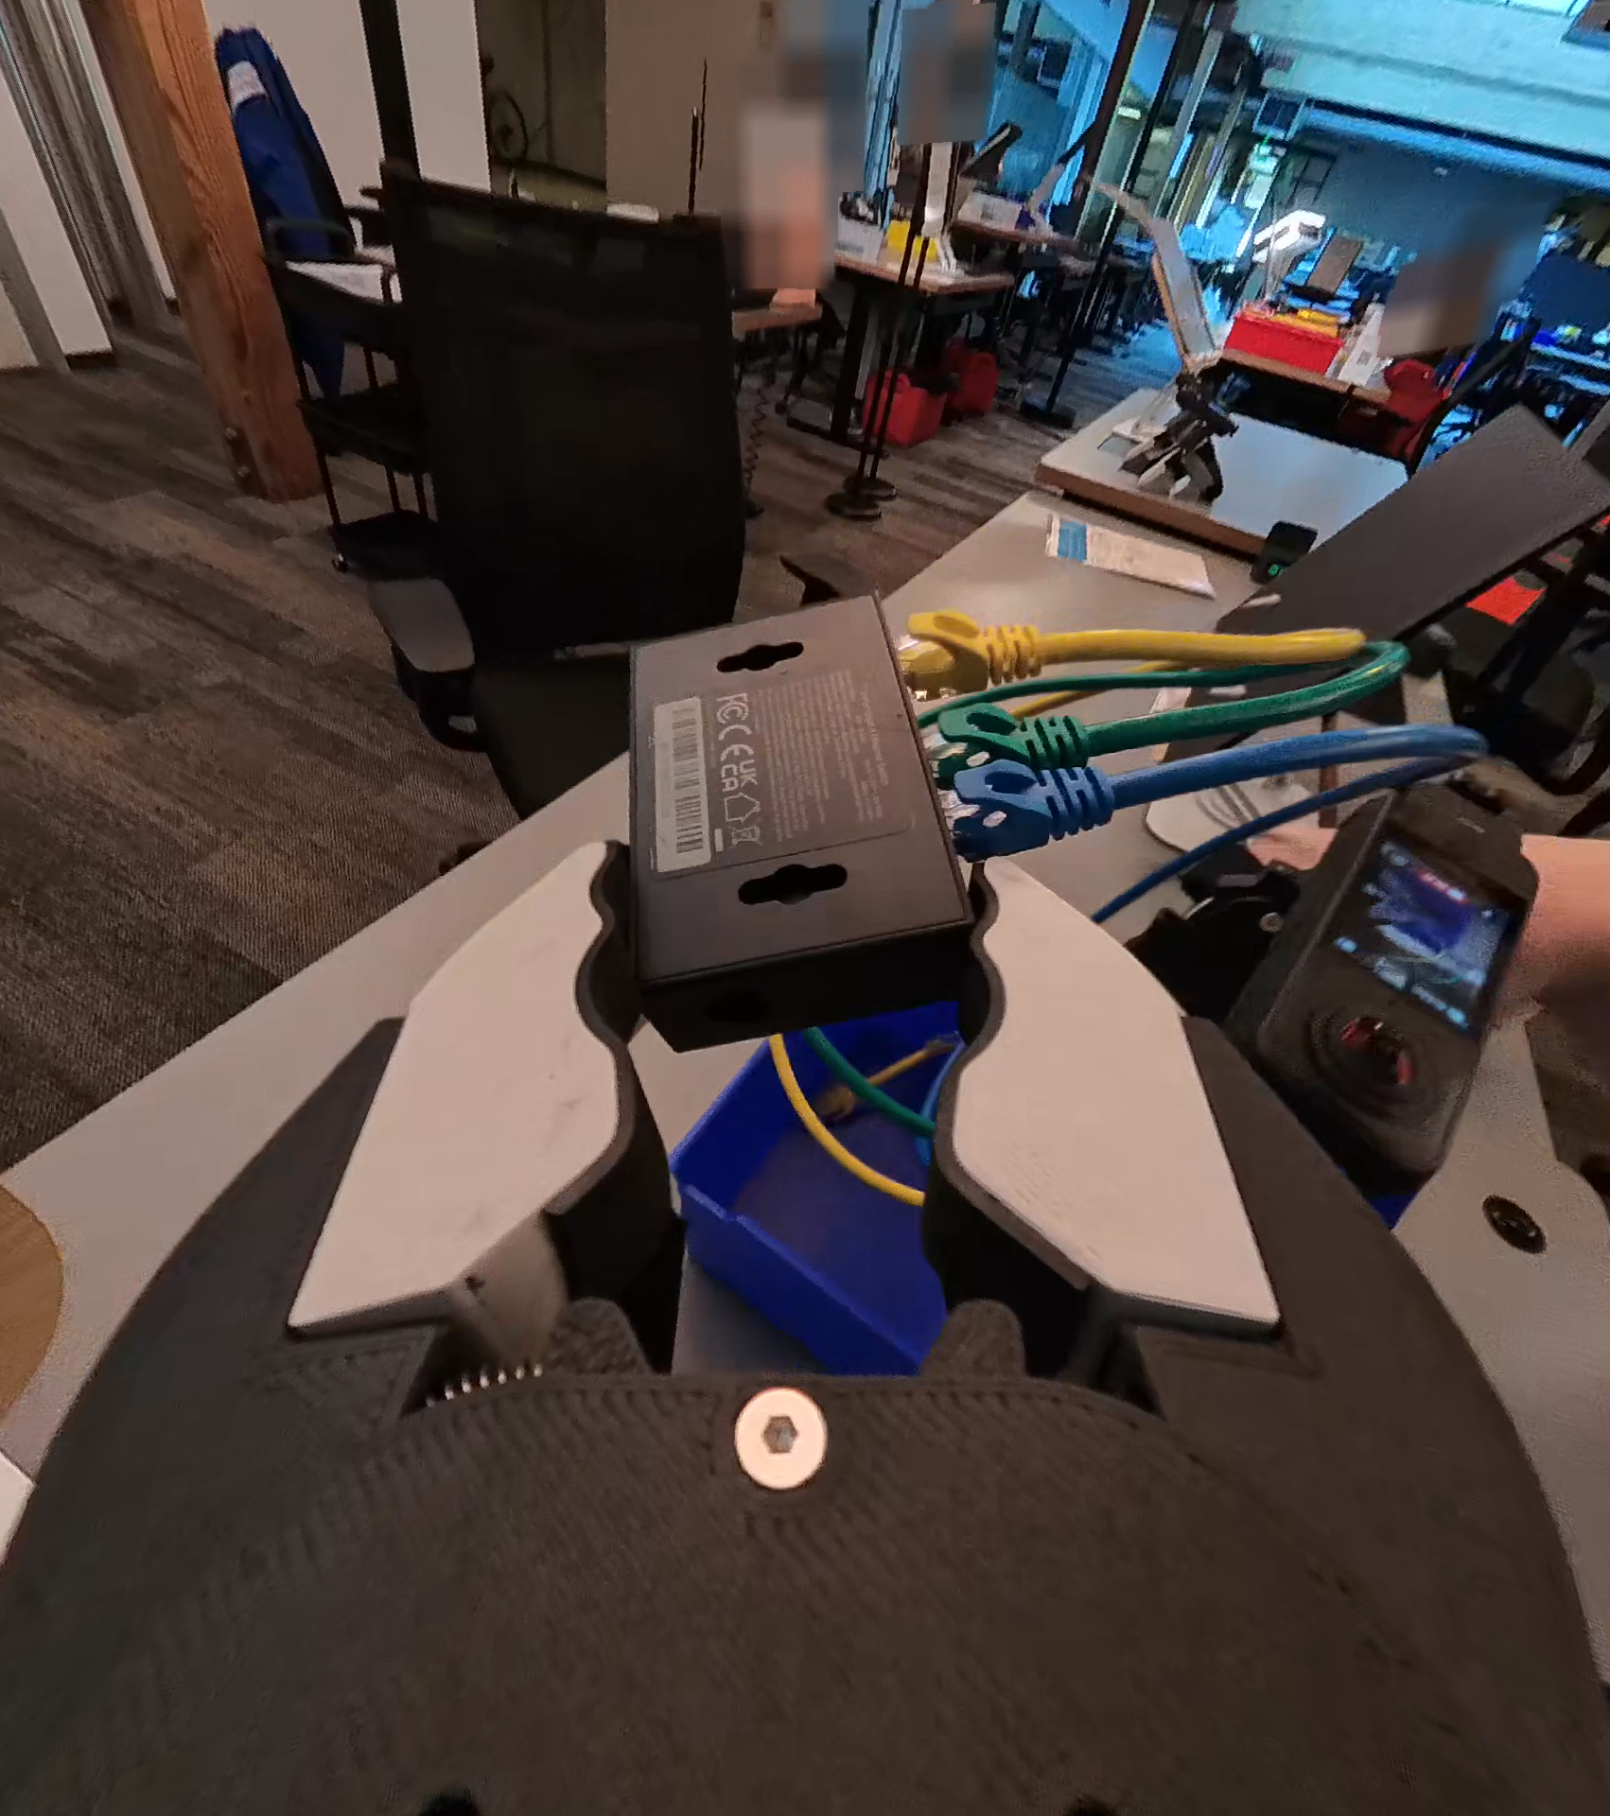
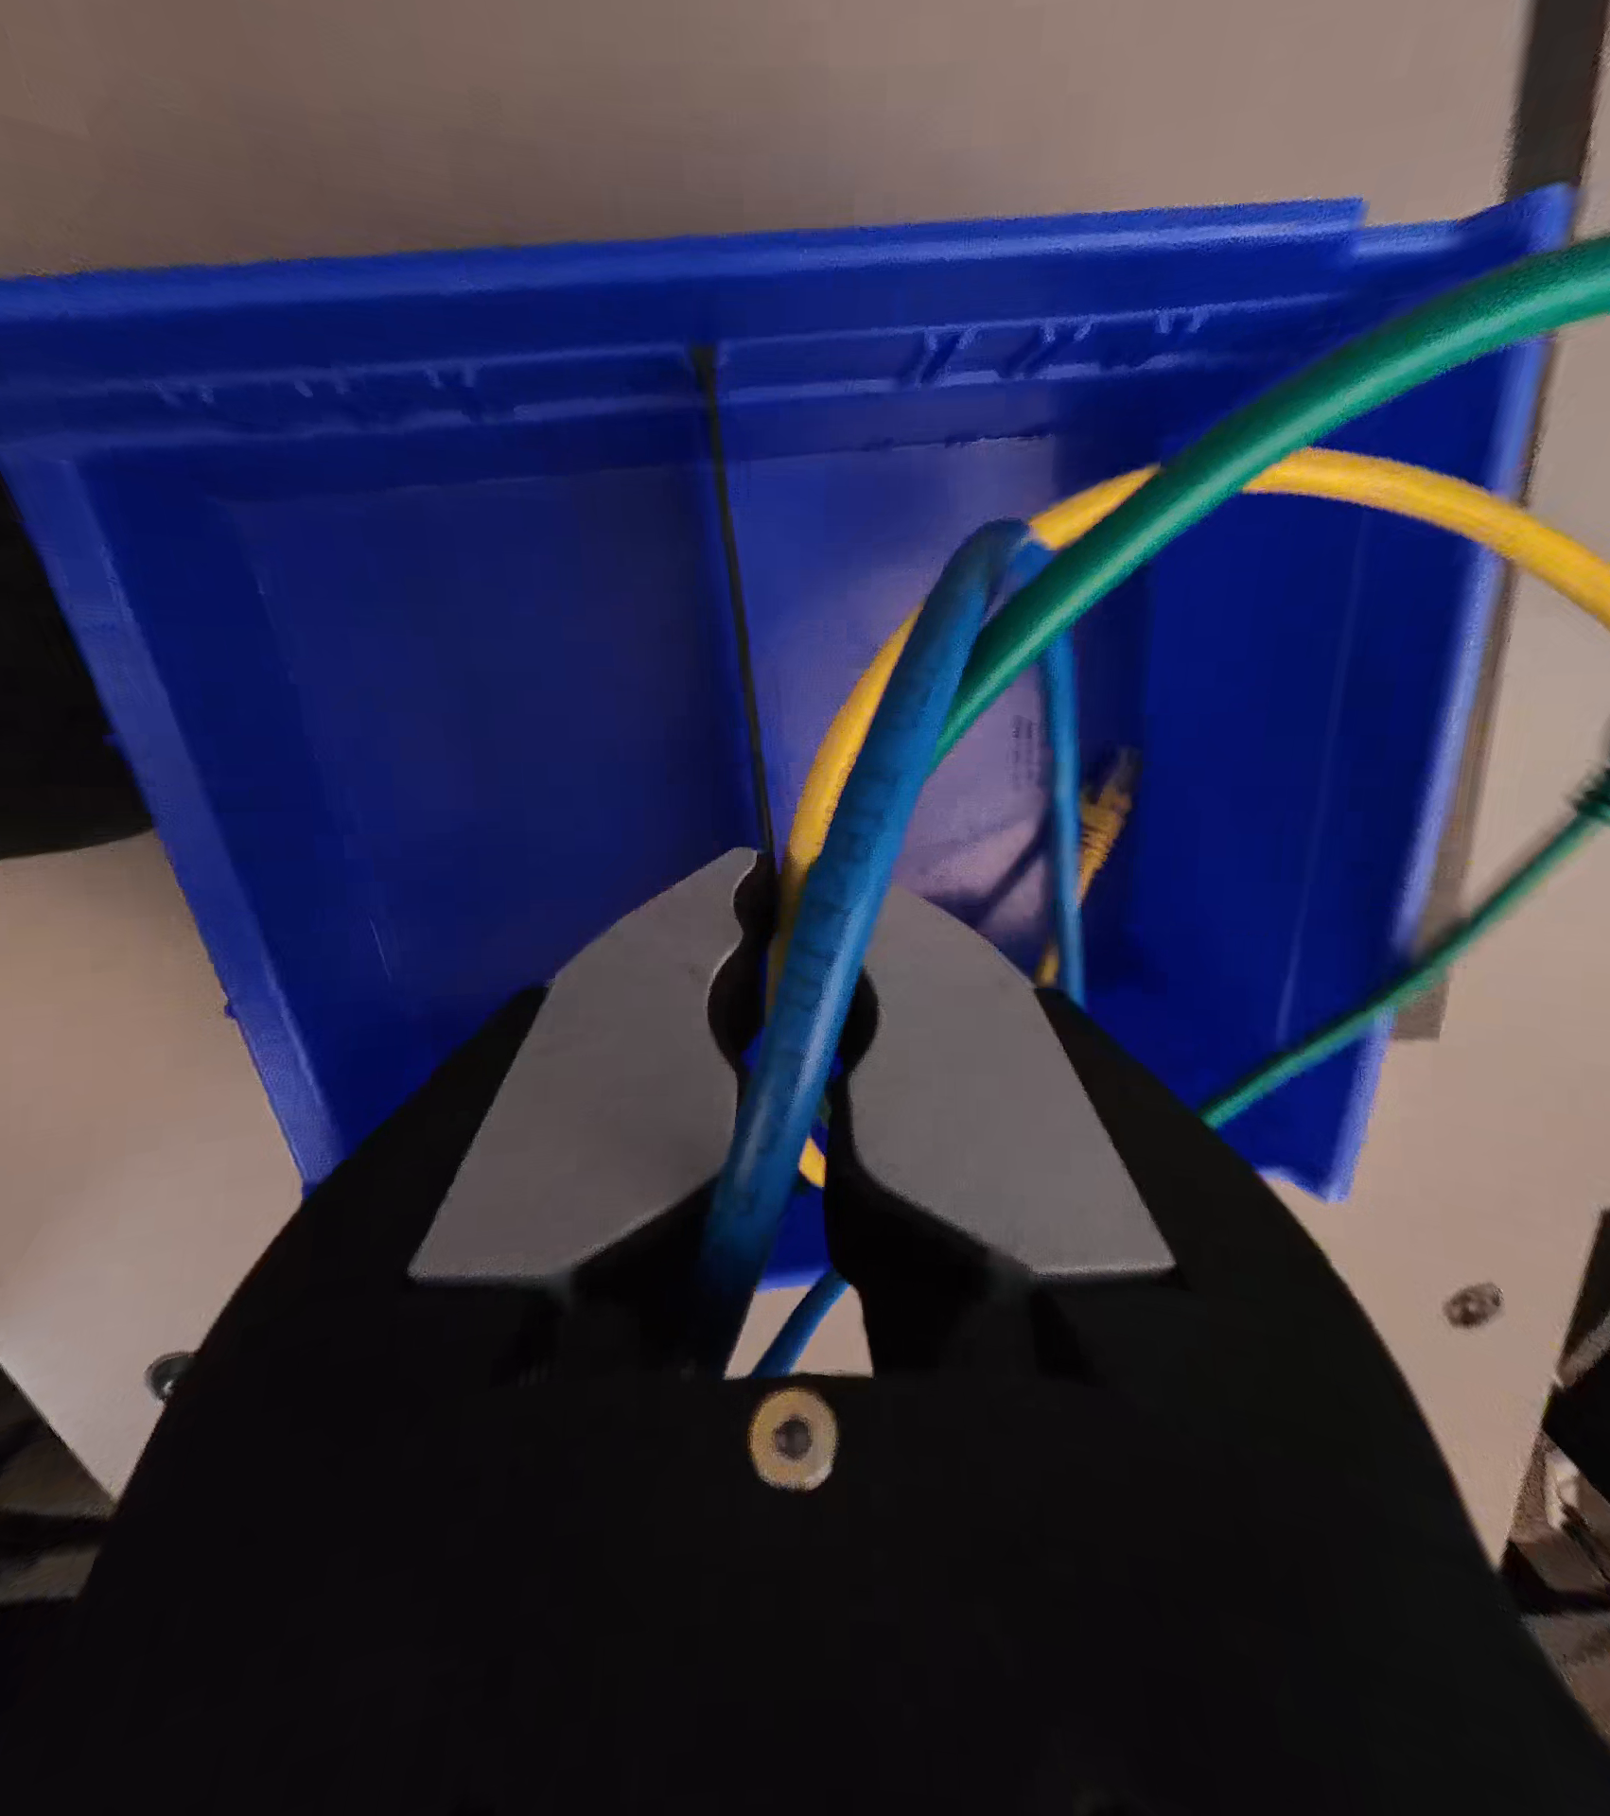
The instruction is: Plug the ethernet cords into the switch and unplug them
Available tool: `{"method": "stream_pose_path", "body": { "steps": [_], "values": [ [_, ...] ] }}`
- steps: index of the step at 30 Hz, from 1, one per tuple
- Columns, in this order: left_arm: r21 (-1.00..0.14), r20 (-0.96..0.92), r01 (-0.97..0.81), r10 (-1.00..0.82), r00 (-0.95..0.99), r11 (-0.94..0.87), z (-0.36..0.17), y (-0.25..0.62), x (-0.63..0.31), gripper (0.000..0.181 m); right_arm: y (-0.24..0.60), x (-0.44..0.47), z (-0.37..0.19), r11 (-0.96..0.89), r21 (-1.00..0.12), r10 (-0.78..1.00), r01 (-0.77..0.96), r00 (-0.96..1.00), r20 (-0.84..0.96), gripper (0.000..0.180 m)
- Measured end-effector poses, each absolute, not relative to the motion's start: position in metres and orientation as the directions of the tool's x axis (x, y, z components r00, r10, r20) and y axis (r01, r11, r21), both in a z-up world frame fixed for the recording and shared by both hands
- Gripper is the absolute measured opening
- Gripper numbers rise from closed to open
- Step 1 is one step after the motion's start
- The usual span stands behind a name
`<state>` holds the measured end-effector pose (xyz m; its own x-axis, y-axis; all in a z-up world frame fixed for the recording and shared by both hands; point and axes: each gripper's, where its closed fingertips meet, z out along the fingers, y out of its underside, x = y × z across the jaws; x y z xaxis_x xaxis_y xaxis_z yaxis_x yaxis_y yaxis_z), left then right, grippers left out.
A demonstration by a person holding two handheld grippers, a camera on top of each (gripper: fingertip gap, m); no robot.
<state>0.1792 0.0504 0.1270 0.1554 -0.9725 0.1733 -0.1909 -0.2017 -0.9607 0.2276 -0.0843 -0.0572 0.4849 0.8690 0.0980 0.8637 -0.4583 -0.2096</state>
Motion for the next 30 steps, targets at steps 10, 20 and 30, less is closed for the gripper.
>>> {"method": "stream_pose_path", "body": {
  "steps": [10, 20, 30],
  "values": [
    [-0.937, 0.268, -0.193, -0.954, 0.138, -0.291, 0.097, 0.064, 0.178, 0.062, -0.030, 0.241, -0.093, -0.413, -0.063, 0.797, 0.909, 0.394, 0.459, 0.018],
    [-0.924, 0.302, -0.199, -0.942, 0.146, -0.327, 0.080, 0.069, 0.176, 0.063, -0.020, 0.235, -0.092, -0.529, -0.054, 0.708, 0.847, 0.475, 0.522, 0.047],
    [-0.954, 0.176, -0.204, -0.959, 0.222, -0.222, 0.072, 0.090, 0.158, 0.063, -0.105, 0.188, 0.024, -0.255, -0.509, 0.481, 0.822, 0.565, 0.670, 0.041]
  ]
}}
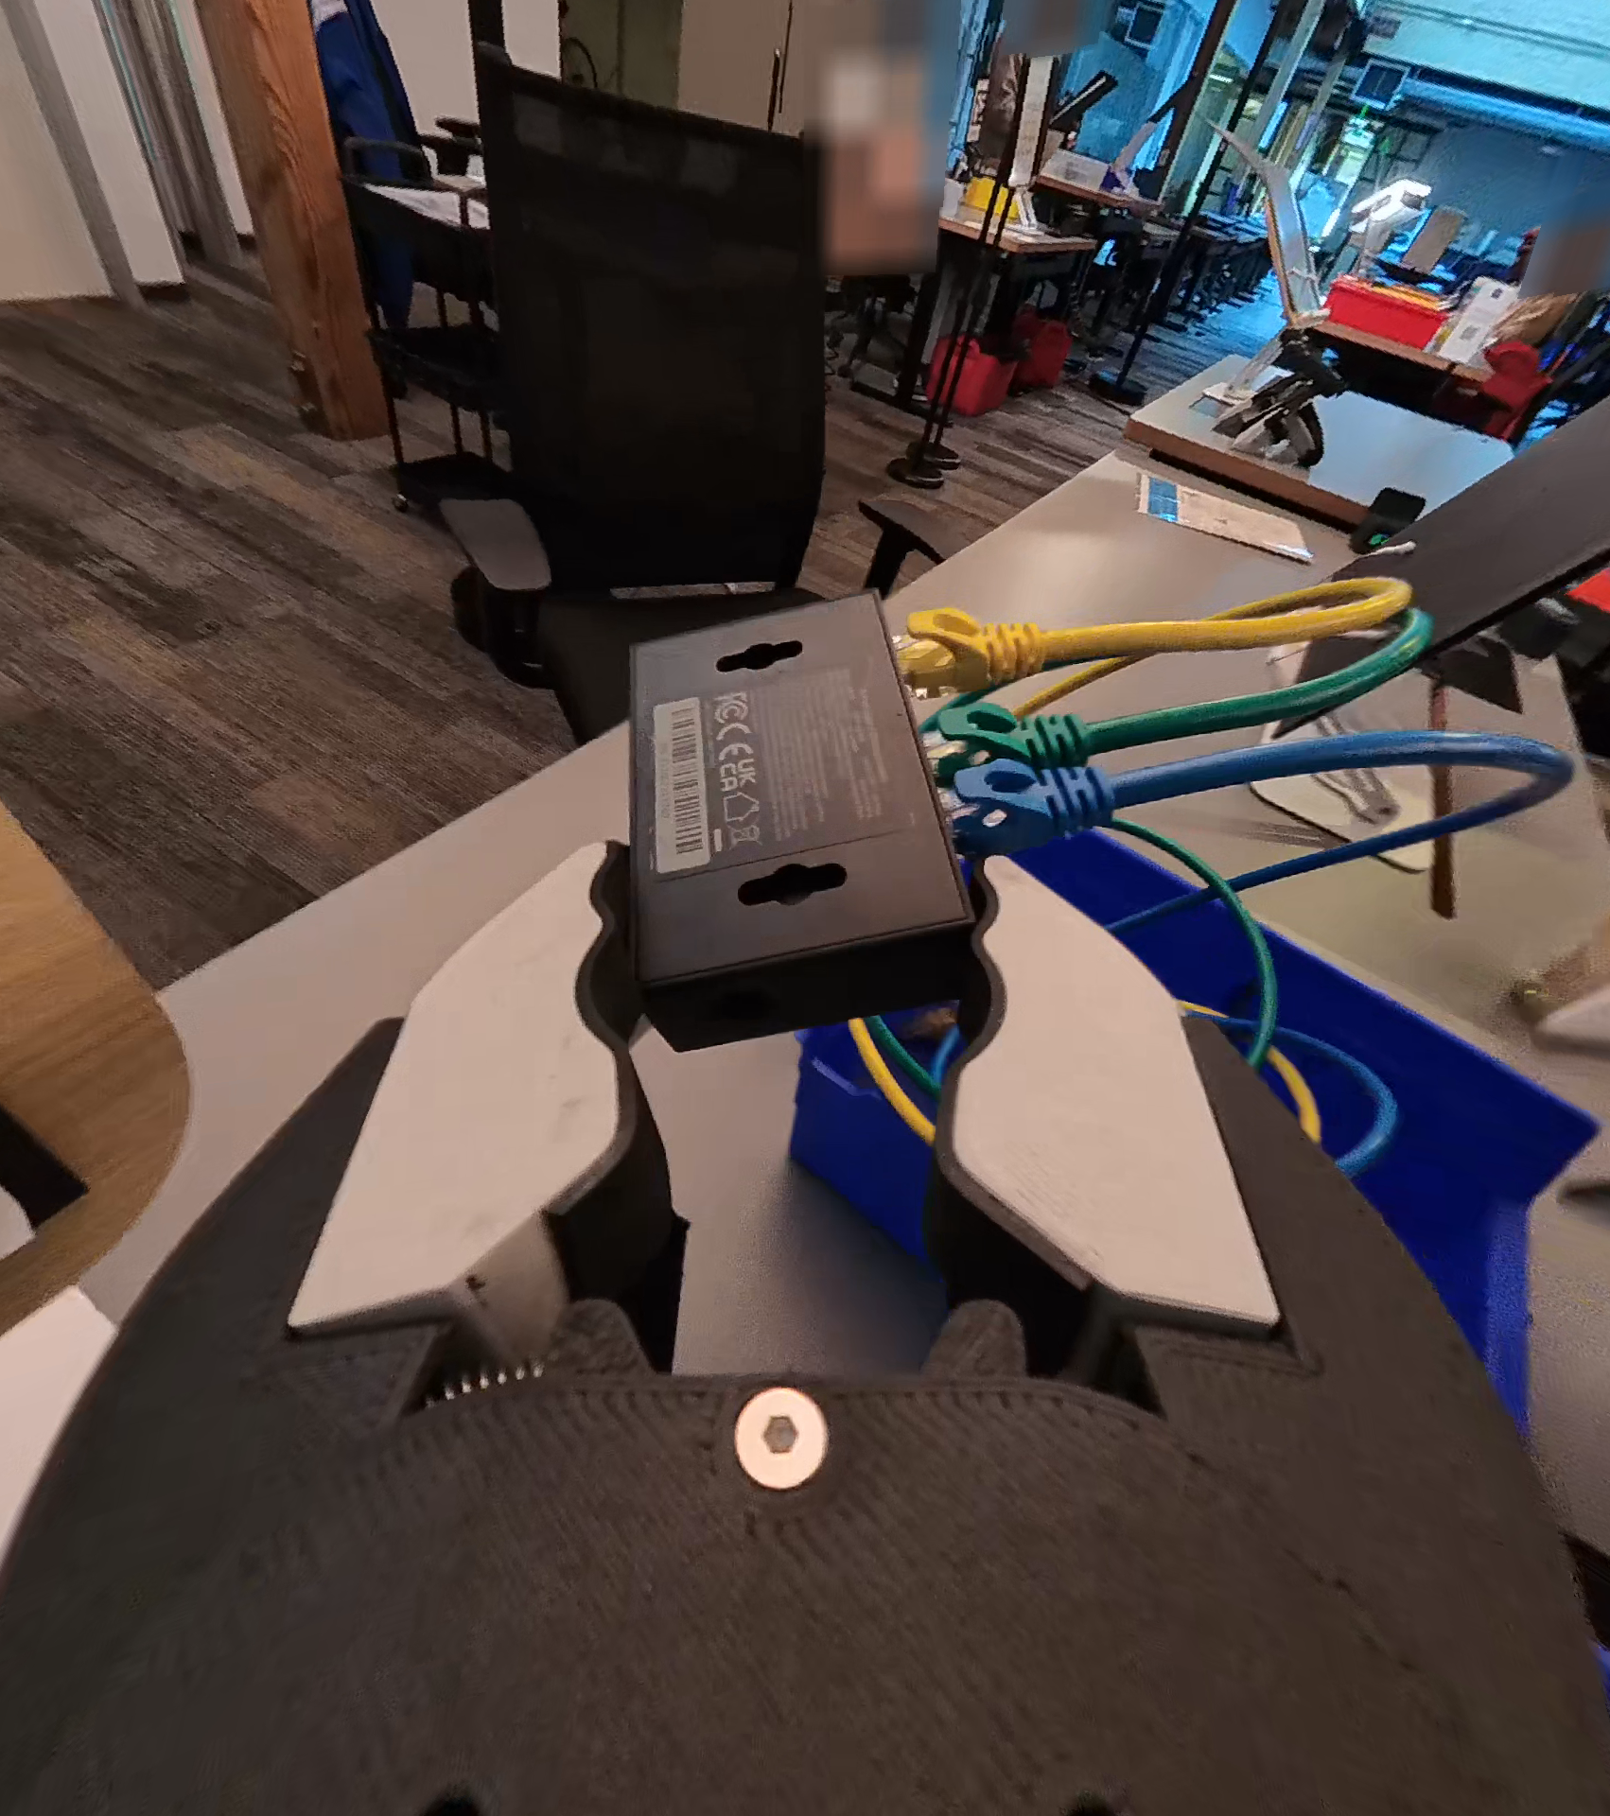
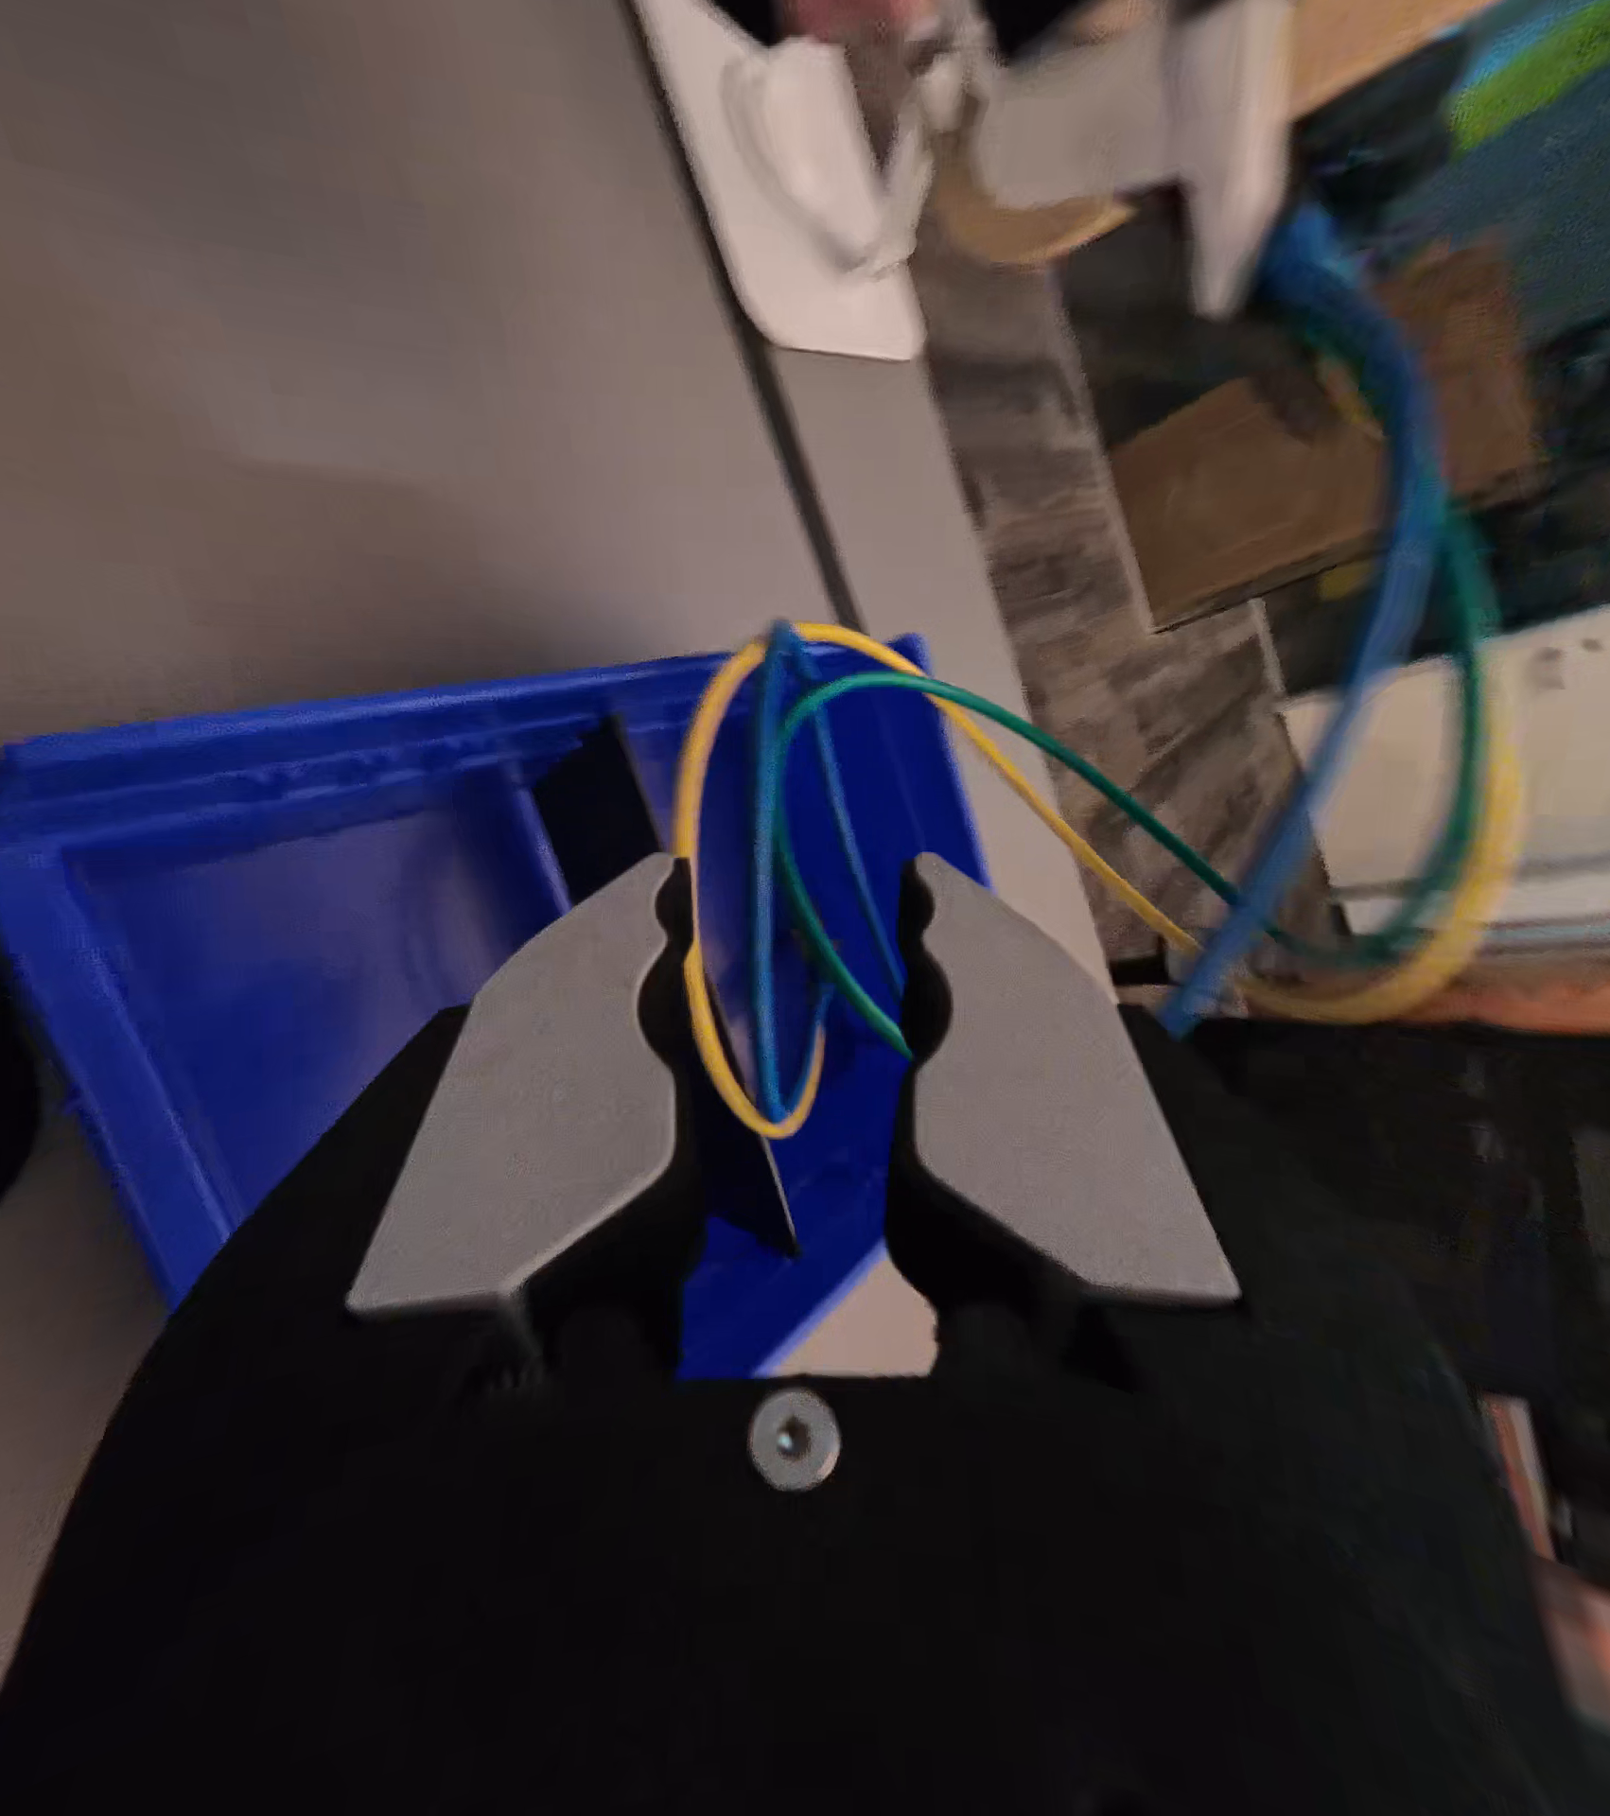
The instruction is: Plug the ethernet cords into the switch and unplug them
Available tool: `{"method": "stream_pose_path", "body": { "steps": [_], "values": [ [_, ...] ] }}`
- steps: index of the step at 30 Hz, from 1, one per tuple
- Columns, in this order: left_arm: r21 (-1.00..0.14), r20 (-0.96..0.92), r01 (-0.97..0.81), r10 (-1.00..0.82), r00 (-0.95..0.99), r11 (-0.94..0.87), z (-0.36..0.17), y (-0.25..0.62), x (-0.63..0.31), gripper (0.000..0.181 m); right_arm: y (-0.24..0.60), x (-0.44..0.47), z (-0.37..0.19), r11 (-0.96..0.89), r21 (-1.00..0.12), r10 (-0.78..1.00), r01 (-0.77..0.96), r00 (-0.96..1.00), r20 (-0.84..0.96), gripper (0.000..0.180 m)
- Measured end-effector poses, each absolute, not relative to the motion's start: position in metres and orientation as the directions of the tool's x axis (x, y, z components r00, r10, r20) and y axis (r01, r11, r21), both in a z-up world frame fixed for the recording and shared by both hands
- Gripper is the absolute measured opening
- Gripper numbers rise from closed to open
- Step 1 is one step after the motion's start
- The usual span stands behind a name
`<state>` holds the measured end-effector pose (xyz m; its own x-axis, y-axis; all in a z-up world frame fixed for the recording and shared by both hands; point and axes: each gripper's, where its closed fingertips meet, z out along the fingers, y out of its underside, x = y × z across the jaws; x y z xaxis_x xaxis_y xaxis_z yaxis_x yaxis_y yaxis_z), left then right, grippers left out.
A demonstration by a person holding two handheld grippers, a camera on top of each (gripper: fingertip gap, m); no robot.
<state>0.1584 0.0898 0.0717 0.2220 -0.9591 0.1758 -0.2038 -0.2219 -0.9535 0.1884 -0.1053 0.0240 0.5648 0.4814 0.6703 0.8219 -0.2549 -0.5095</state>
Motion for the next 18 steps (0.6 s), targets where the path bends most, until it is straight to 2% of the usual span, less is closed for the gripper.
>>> {"method": "stream_pose_path", "body": {
  "steps": [3, 5, 6, 10, 14, 17, 18],
  "values": [
    [-0.972, 0.044, -0.214, -0.970, 0.241, -0.098, 0.081, 0.090, 0.156, 0.063, -0.113, 0.244, 0.045, -0.338, -0.563, 0.284, 0.754, 0.652, 0.703, 0.046],
    [-0.971, -0.075, -0.239, -0.977, 0.200, 0.025, 0.088, 0.080, 0.159, 0.063, -0.112, 0.271, 0.051, -0.395, -0.608, 0.191, 0.689, 0.708, 0.680, 0.073],
    [-0.960, -0.145, -0.264, -0.972, 0.183, 0.093, 0.089, 0.074, 0.161, 0.063, -0.111, 0.274, 0.055, -0.392, -0.634, 0.176, 0.667, 0.730, 0.660, 0.082],
    [-0.883, -0.353, -0.359, -0.932, 0.087, 0.301, 0.085, 0.048, 0.177, 0.063, -0.100, 0.255, 0.076, -0.297, -0.712, 0.222, 0.636, 0.772, 0.596, 0.080],
    [-0.850, -0.403, -0.413, -0.909, 0.109, 0.327, 0.074, 0.036, 0.192, 0.063, -0.089, 0.233, 0.065, -0.345, -0.776, 0.341, 0.528, 0.841, 0.420, 0.076],
    [-0.782, -0.530, -0.444, -0.842, 0.103, 0.438, 0.066, 0.027, 0.199, 0.063, -0.075, 0.244, 0.049, -0.377, -0.743, 0.310, 0.553, 0.831, 0.461, 0.074],
    [-0.752, -0.576, -0.450, -0.812, 0.093, 0.481, 0.064, 0.023, 0.200, 0.063, -0.072, 0.248, 0.038, -0.410, -0.726, 0.317, 0.552, 0.832, 0.454, 0.067]
  ]
}}
